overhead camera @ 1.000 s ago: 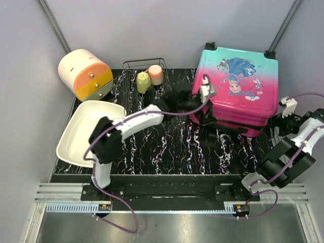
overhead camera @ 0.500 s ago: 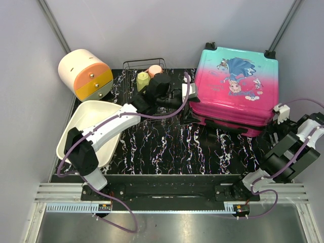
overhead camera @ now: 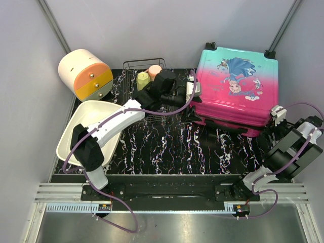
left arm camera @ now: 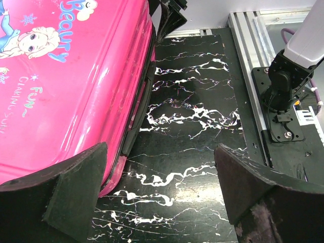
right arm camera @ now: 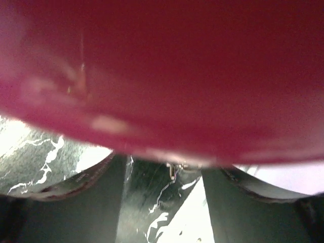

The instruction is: Open, take out, and arrange the luggage

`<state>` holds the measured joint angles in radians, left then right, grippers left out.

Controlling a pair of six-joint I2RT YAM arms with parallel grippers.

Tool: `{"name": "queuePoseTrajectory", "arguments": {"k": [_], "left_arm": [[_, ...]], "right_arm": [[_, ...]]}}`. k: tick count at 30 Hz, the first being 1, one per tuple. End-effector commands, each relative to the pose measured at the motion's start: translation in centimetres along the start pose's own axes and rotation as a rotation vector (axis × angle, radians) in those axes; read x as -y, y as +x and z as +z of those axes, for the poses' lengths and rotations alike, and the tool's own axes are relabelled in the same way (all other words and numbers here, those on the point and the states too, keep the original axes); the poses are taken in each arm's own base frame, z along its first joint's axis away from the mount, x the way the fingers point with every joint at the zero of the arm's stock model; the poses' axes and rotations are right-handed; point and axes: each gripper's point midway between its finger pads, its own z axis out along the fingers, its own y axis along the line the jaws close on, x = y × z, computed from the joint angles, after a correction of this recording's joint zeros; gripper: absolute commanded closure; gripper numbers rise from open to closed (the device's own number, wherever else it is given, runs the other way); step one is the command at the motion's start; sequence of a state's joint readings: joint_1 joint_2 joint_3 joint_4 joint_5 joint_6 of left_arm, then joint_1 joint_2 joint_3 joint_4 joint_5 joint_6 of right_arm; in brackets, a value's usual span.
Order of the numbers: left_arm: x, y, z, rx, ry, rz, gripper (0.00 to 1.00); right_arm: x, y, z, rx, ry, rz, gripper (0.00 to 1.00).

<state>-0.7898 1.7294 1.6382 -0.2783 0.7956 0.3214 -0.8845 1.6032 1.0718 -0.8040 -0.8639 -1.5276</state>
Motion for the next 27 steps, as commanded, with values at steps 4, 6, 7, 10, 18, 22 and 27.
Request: {"name": "queuePoseTrajectory", "arguments": {"k": [4, 6, 7, 10, 18, 22, 27], "left_arm": [[-0.4, -1.6, -0.4, 0.048, -0.023, 0.043, 0.12], [-0.4, -1.3, -0.5, 0.043, -0.031, 0.047, 0.13], [-0.7, -1.2, -0.6, 0.036, -0.051, 0.049, 0.14], [-2.1, -0.1, -0.4, 0.004, -0.125, 0.041, 0.2], [-6.7, 1.9, 0.0, -0.052, -0.279, 0.078, 0.25], [-10.6, 3.8, -3.3, -0.056, -0.316, -0.059, 0.13], [-11.0, 6.9, -7.0, -0.158, -0.213, 0.073, 0.05]], "right_arm": [[-0.2, -0.1, 1.6, 0.09, -0.089, -0.126, 0.53], [-0.1, -0.4, 1.5, 0.097, -0.107, -0.133, 0.62], [-0.4, -0.5, 1.3, 0.096, -0.117, -0.118, 0.72], [-1.5, -0.9, 0.9, 0.091, -0.134, -0.112, 0.83], [-7.2, -0.9, 0.1, 0.081, -0.187, -0.05, 1.0], [-7.9, -0.3, 0.2, 0.057, -0.198, 0.013, 1.0], [-6.7, -0.9, -0.3, 0.053, -0.176, 0.049, 1.0]]}}
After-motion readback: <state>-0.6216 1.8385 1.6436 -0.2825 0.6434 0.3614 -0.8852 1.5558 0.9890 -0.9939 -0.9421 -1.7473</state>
